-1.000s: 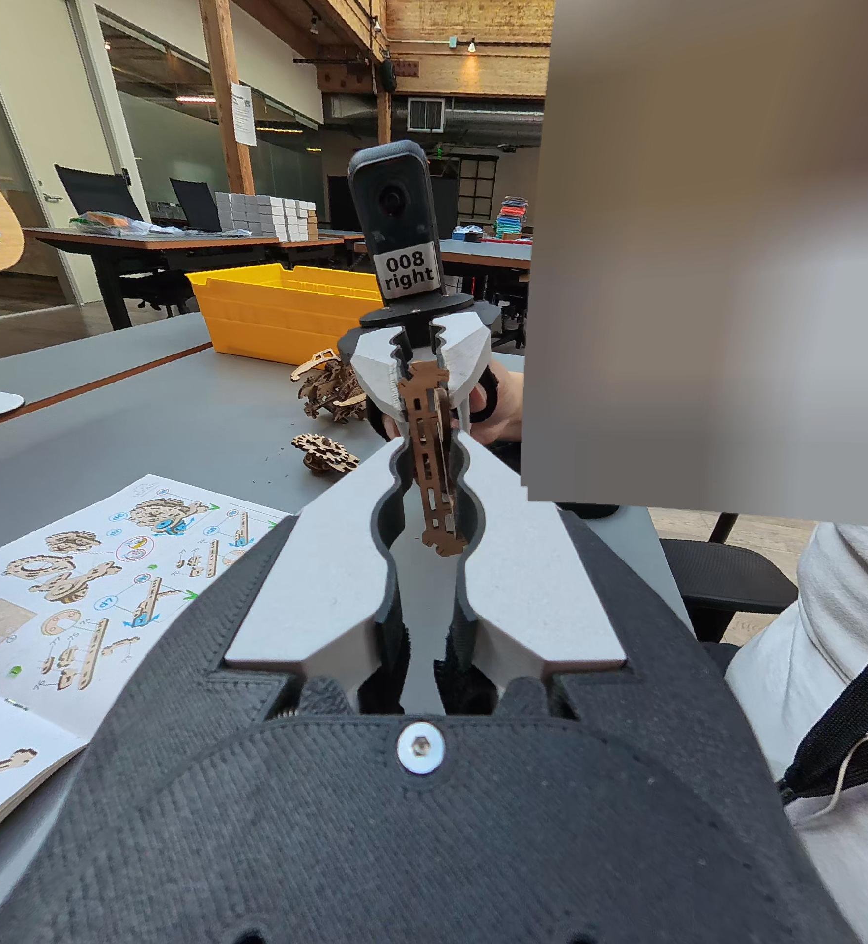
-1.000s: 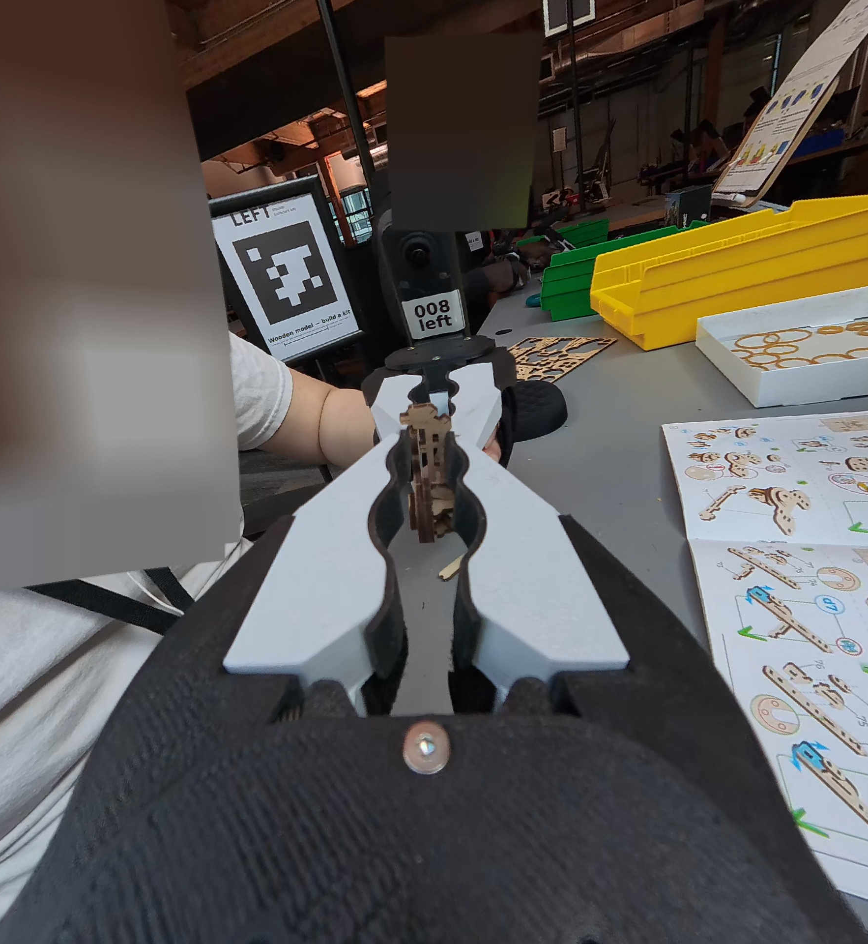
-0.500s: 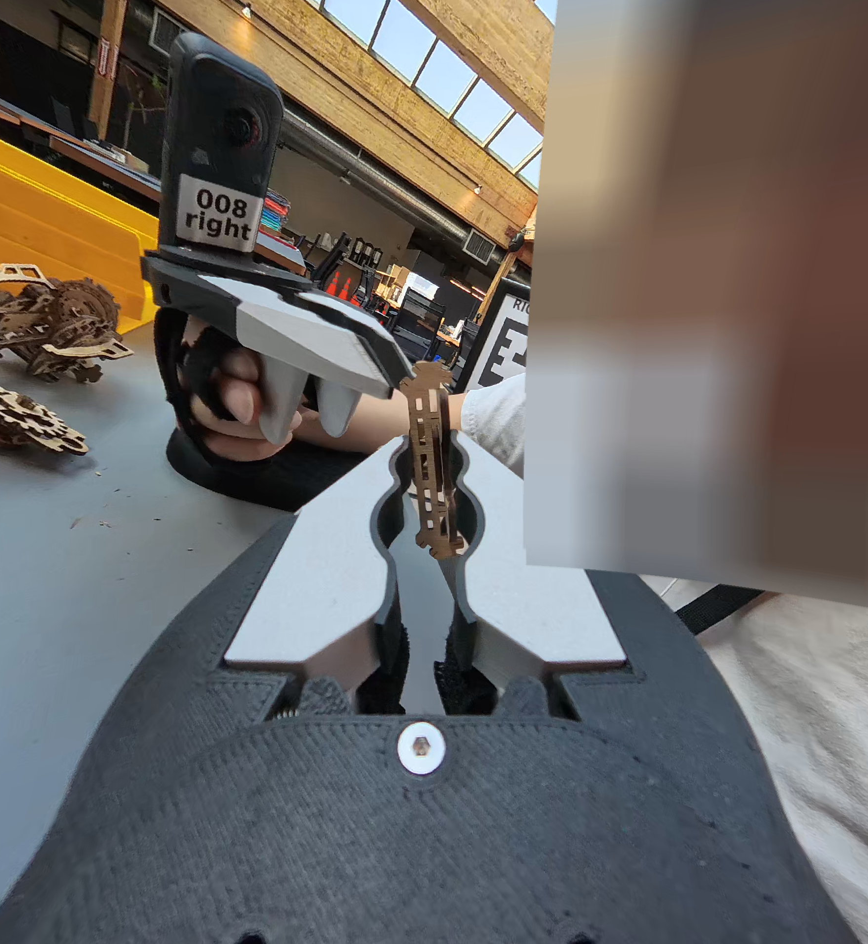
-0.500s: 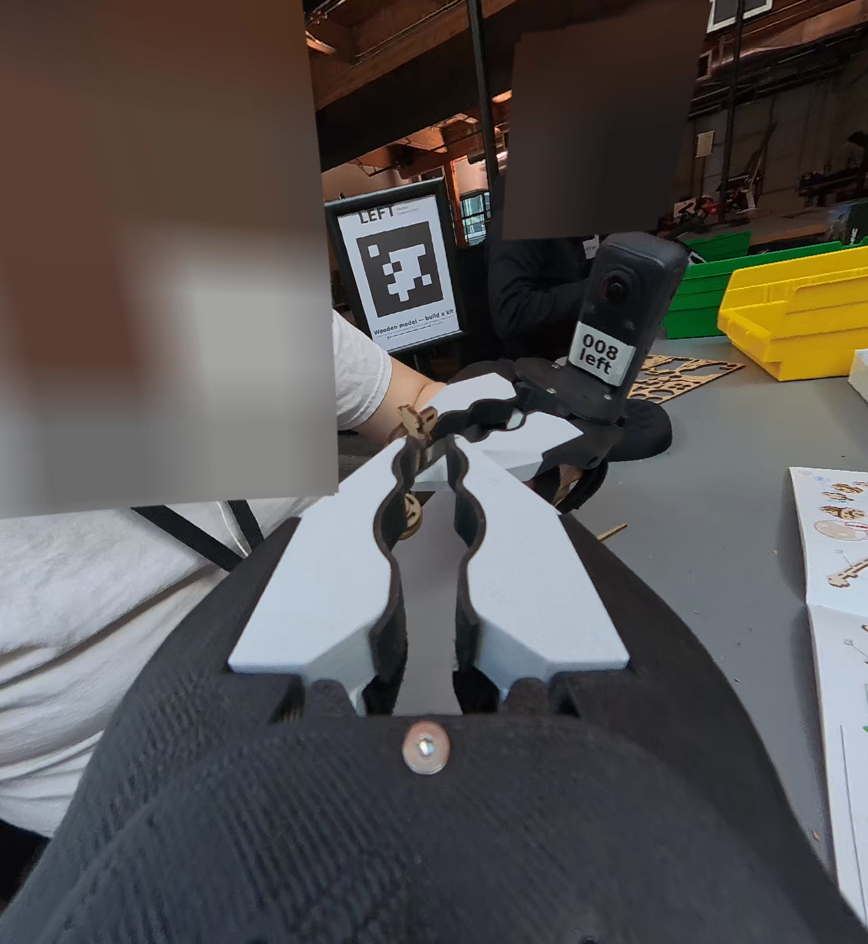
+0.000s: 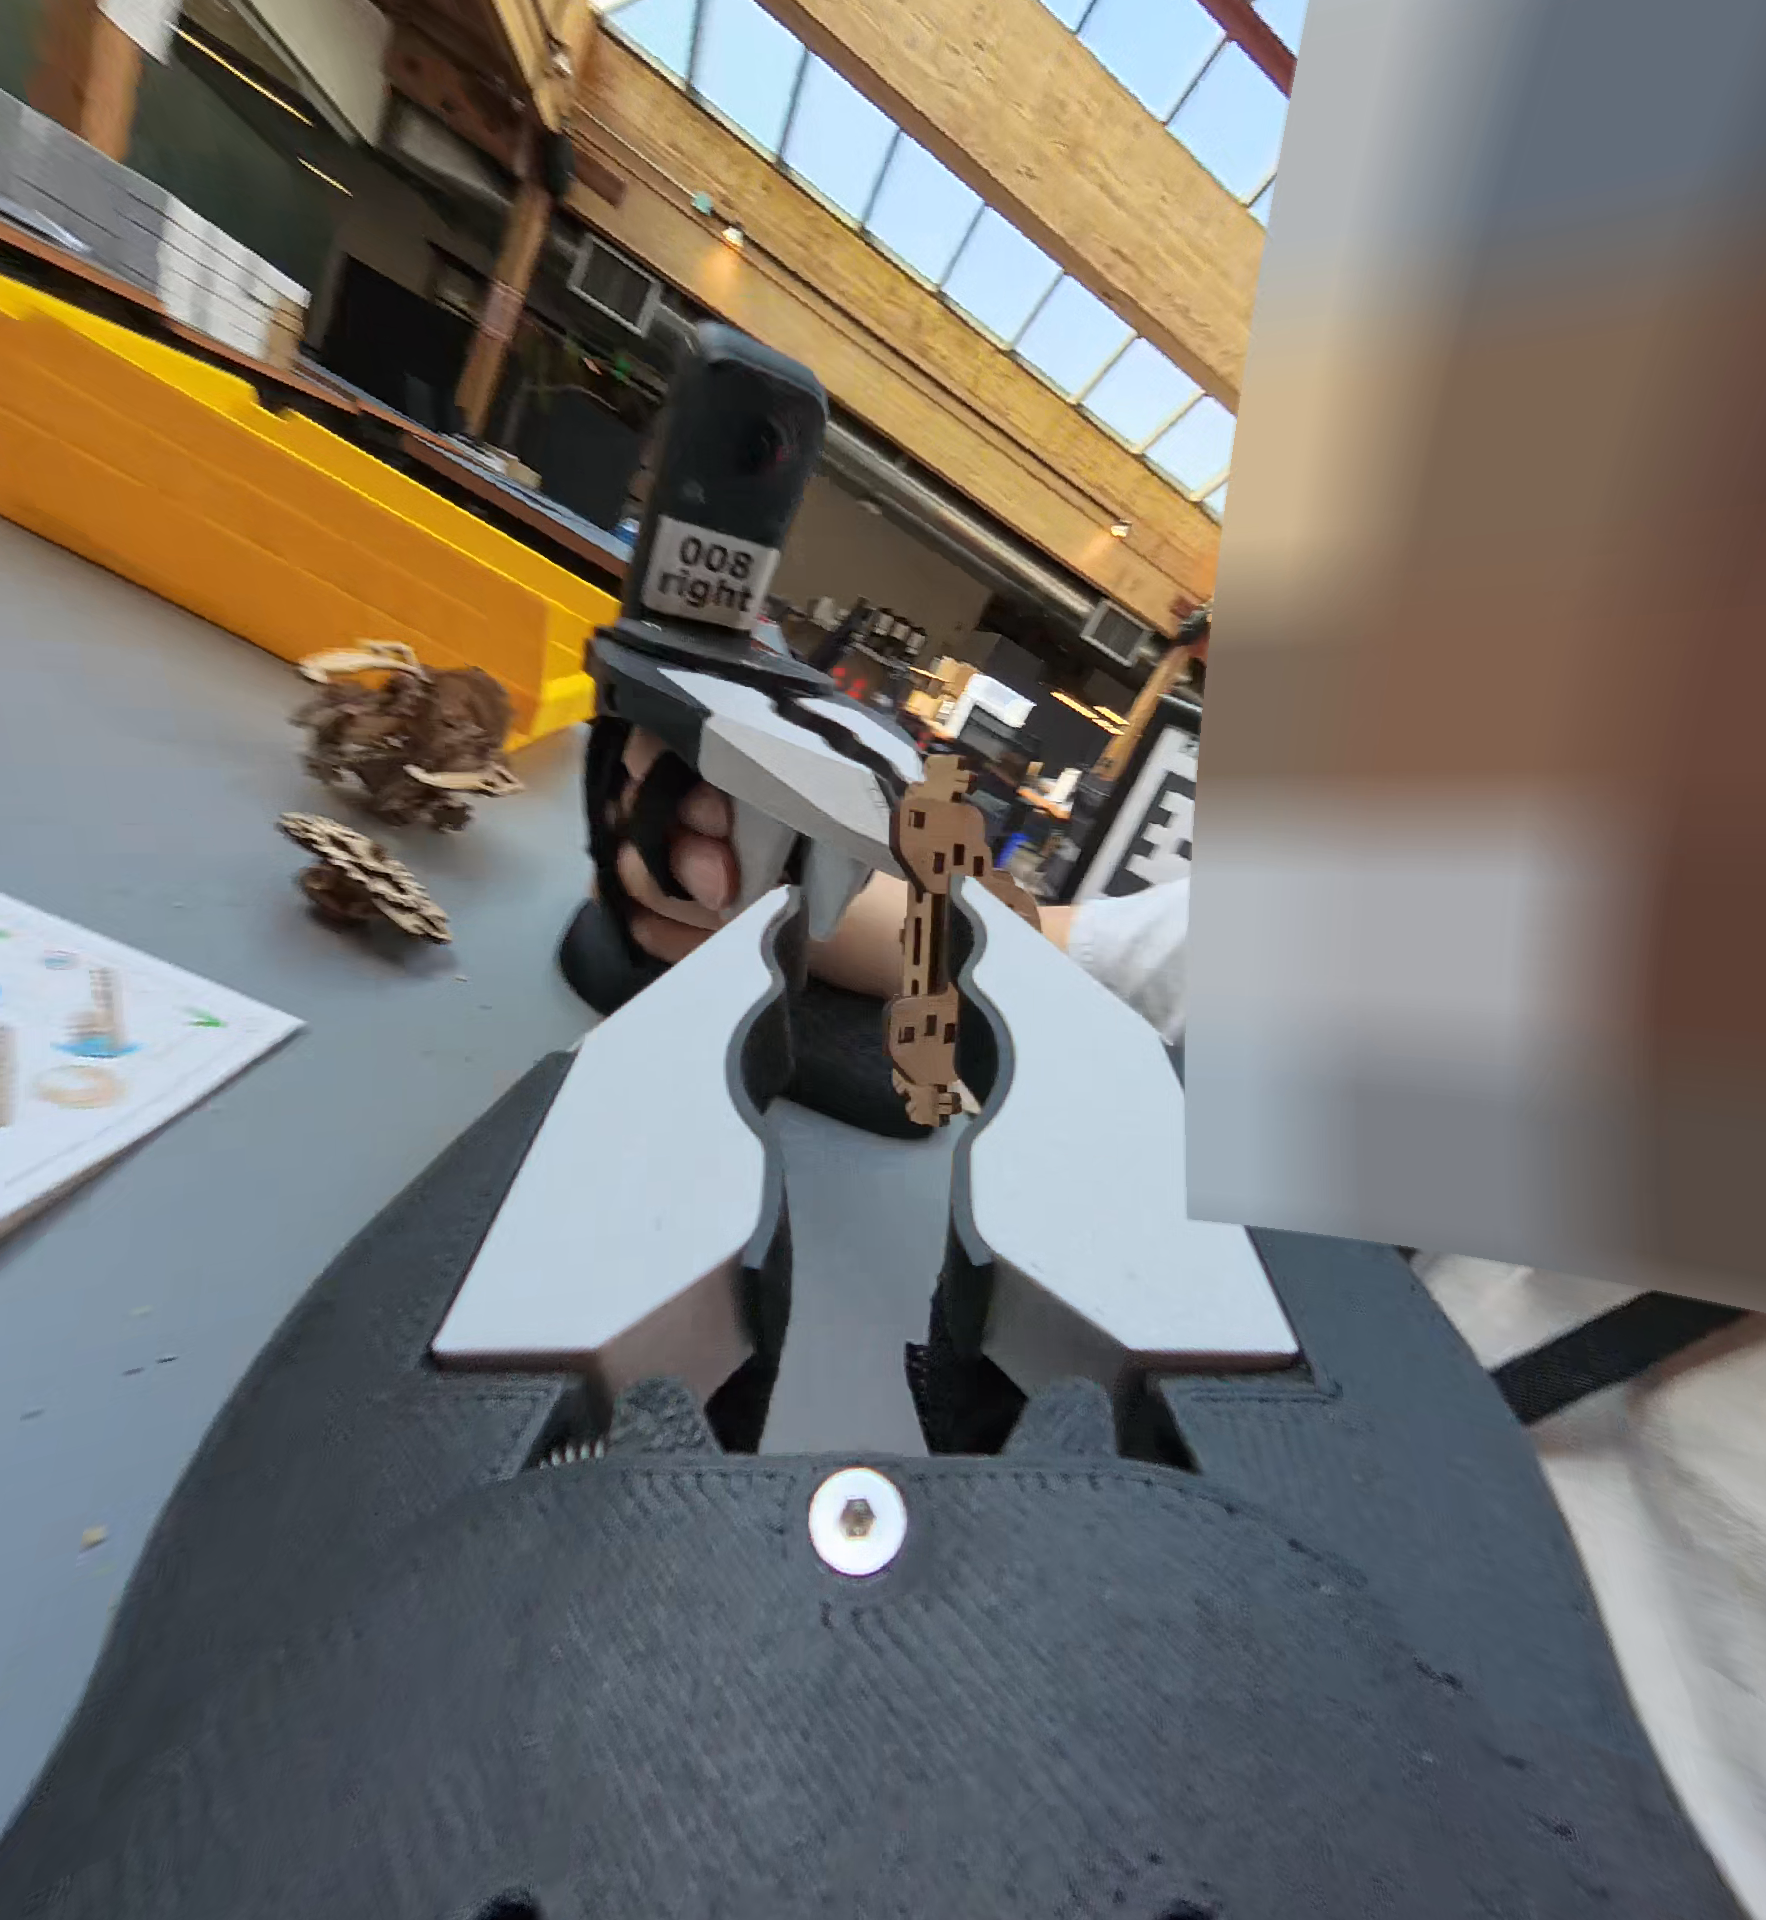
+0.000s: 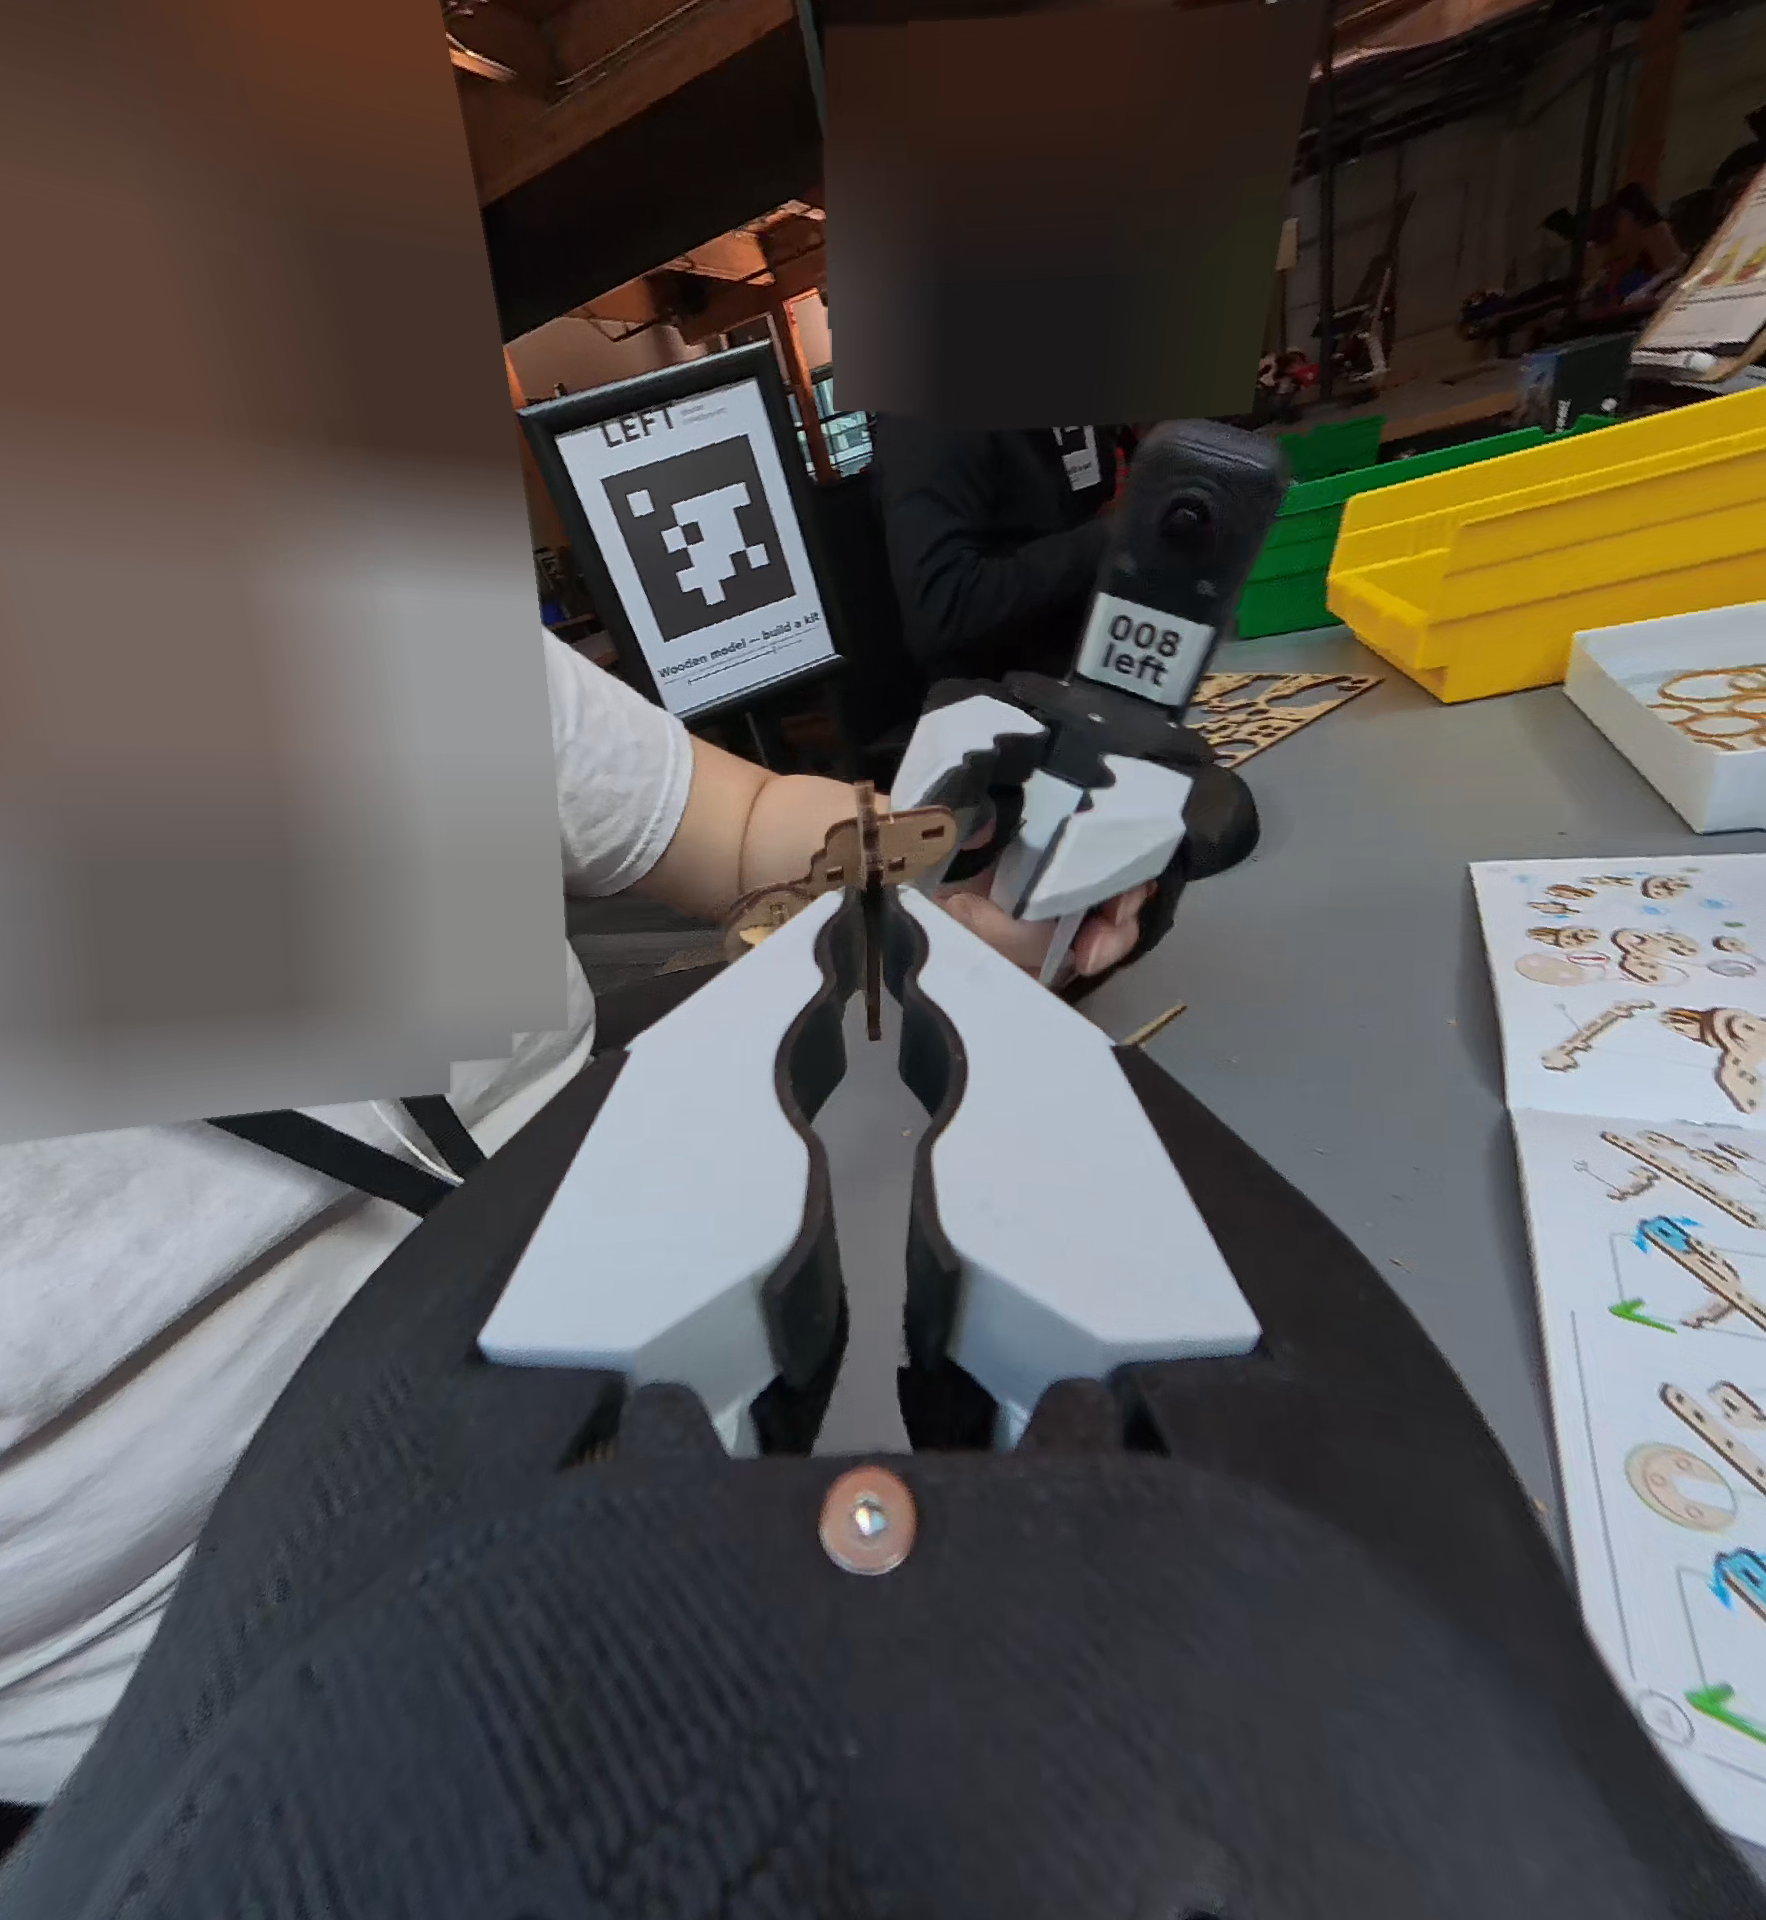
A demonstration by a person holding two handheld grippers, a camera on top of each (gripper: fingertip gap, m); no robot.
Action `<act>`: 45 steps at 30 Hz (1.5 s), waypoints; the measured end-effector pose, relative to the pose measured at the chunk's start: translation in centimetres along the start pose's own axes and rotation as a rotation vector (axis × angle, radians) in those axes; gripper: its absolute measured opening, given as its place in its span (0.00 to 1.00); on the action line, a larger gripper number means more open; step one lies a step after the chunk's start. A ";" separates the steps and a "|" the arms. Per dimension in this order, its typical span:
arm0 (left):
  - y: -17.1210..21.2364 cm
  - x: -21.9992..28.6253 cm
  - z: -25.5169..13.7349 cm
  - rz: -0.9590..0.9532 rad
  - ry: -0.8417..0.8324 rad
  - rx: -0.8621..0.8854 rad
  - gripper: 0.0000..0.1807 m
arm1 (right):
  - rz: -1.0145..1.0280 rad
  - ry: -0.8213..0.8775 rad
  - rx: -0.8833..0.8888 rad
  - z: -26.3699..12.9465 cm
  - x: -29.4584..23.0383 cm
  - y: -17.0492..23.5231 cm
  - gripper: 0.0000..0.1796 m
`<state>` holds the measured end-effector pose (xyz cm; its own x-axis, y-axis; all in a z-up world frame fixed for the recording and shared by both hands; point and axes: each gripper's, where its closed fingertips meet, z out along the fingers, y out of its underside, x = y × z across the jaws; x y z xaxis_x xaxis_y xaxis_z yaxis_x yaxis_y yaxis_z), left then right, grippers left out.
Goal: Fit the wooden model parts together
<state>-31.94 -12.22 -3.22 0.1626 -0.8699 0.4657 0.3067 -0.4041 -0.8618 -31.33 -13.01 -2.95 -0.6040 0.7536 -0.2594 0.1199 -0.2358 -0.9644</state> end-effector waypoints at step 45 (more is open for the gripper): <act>4.6 -5.0 -1.2 0.590 -0.424 -0.396 0.02 | -0.152 0.262 -0.307 -0.8 5.1 5.5 0.01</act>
<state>-32.48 -10.11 -9.75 0.5579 -0.8215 -0.1176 -0.2799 -0.0529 -0.9586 -33.11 -10.02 -9.63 -0.4168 0.9055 -0.0797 0.2976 0.0531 -0.9532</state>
